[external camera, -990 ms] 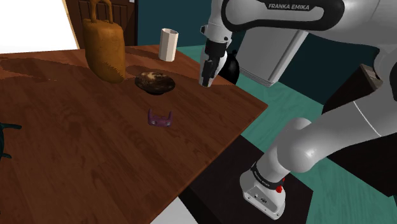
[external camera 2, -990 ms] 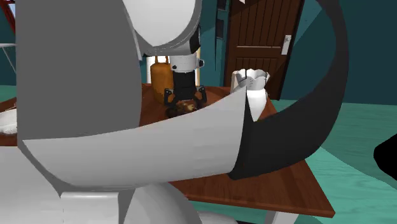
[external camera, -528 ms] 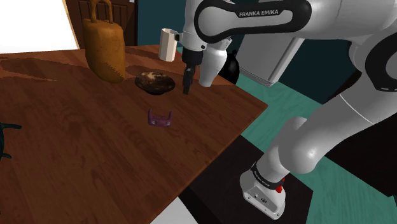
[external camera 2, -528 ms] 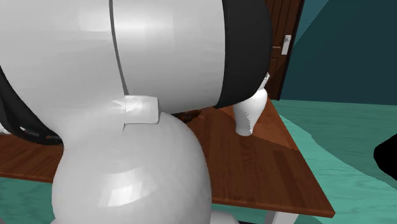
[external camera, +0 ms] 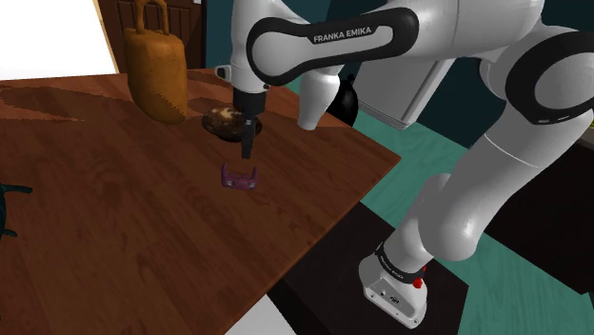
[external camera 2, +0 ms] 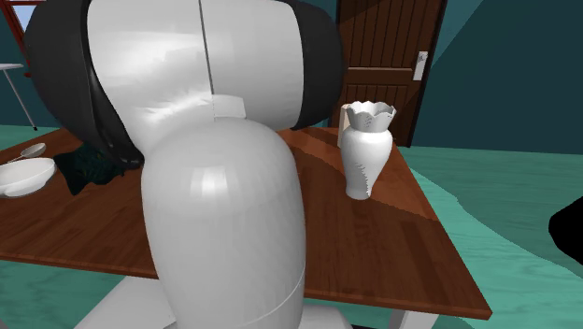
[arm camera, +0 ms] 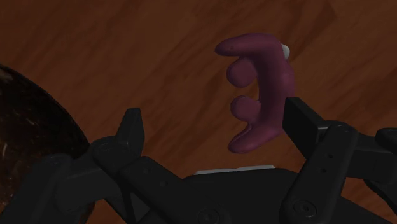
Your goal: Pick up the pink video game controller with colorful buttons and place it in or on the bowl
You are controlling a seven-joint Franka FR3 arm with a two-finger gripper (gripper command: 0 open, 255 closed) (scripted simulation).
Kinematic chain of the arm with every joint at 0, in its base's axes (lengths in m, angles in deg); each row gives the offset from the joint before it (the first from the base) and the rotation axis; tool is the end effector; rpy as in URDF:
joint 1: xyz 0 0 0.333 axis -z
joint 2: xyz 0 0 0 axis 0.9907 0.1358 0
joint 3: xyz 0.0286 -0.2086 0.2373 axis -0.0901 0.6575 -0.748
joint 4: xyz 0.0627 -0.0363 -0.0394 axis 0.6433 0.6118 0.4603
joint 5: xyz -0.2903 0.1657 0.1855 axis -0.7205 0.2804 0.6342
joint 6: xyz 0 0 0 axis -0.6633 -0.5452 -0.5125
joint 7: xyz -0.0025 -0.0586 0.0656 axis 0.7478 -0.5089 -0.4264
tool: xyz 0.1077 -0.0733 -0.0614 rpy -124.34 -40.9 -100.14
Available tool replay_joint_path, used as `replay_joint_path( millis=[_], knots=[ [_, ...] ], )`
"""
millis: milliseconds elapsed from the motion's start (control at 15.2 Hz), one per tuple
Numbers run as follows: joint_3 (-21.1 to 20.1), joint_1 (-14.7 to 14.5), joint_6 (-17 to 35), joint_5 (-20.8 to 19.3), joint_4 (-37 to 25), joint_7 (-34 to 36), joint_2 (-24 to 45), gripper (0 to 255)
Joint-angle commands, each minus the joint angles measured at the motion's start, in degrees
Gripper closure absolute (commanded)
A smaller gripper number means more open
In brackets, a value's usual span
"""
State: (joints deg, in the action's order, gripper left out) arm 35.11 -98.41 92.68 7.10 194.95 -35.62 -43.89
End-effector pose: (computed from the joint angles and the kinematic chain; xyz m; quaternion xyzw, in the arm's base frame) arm 0.4664 0.2224 0.4146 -0.9028 -0.4274 0.0448 0.0145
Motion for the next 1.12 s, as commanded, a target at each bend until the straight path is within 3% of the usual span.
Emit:
replay_joint_path(
  millis=[0,462,924,990,1056],
  knots=[
    [-0.48,-0.48,1.03,0.00,-0.30,-0.58,1.27,0],
    [-0.59,-0.58,6.05,-0.12,3.46,-0.47,2.53,0],
    [-0.59,-0.58,6.05,-0.13,3.45,-0.46,2.55,0],
    [-0.59,-0.58,6.05,-0.13,3.45,-0.46,2.55,255],
    [-0.59,-0.58,6.05,-0.13,3.45,-0.46,2.55,255]
  ],
)
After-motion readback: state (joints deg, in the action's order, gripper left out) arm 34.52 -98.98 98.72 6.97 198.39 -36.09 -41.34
